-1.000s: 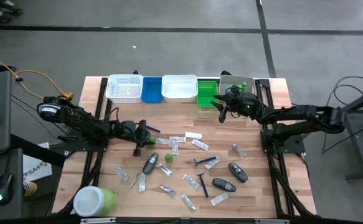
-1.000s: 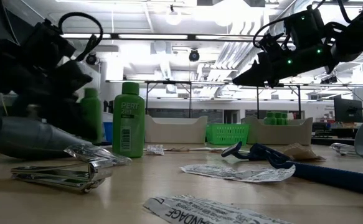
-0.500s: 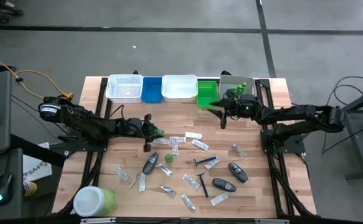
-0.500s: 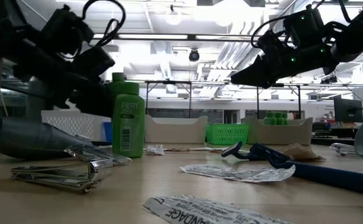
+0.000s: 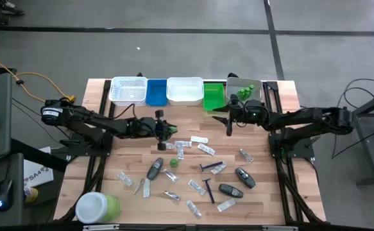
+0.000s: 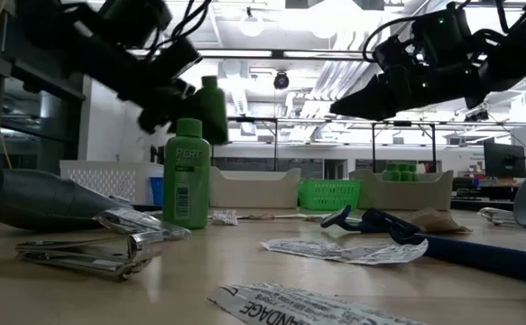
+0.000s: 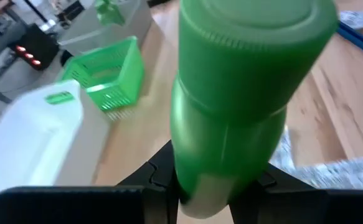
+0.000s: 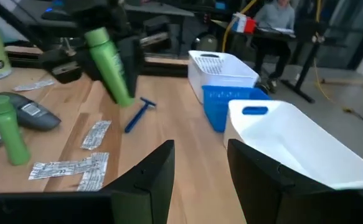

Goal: Pick & Place Travel size toiletries
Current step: Put the shampoo into the gray bin

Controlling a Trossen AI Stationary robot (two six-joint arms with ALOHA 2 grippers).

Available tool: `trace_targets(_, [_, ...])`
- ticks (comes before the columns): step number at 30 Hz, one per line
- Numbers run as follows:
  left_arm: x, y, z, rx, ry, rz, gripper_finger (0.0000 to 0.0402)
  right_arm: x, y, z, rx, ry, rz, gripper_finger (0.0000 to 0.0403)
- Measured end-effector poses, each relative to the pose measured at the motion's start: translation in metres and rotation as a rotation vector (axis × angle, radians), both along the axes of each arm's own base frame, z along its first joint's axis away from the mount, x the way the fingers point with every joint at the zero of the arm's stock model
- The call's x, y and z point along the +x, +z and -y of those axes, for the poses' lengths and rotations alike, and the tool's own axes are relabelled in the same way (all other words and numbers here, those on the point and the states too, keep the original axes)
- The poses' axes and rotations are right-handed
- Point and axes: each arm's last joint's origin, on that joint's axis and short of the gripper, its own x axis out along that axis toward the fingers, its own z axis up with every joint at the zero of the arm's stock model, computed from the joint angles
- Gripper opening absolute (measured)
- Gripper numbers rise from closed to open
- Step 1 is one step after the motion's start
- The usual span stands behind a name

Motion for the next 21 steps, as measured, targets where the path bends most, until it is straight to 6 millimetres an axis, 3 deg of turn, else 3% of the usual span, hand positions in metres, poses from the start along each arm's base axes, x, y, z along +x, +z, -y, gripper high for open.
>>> trace_targets(10, [0.011, 0.022, -0.023, -0.025, 0.098, -0.024, 0.0086, 0.027, -0.011, -0.009, -0.160, 0.097, 0.095, 0.0142])
trace_targets(21, [0.009, 0.021, -0.031, -0.035, 0.227, -0.013, 0.0086, 0.089, -0.019, 0.000, -0.260, 0.066, 0.062, 0.0142])
